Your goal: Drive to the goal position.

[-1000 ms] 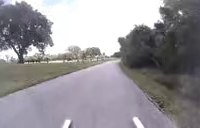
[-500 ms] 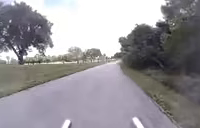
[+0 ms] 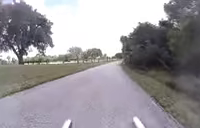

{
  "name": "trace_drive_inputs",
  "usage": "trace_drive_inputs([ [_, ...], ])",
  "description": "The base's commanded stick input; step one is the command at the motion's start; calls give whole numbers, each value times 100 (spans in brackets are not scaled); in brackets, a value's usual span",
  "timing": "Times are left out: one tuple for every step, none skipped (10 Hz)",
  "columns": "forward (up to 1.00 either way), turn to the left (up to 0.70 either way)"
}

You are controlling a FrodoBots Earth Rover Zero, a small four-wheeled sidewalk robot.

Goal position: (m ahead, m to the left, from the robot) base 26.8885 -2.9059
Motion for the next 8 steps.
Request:
trace_drive_inputs([
  [70,1],
  [70,1],
  [70,1],
  [70,1],
  [70,1],
  [70,1],
  [70,1],
  [70,1],
])
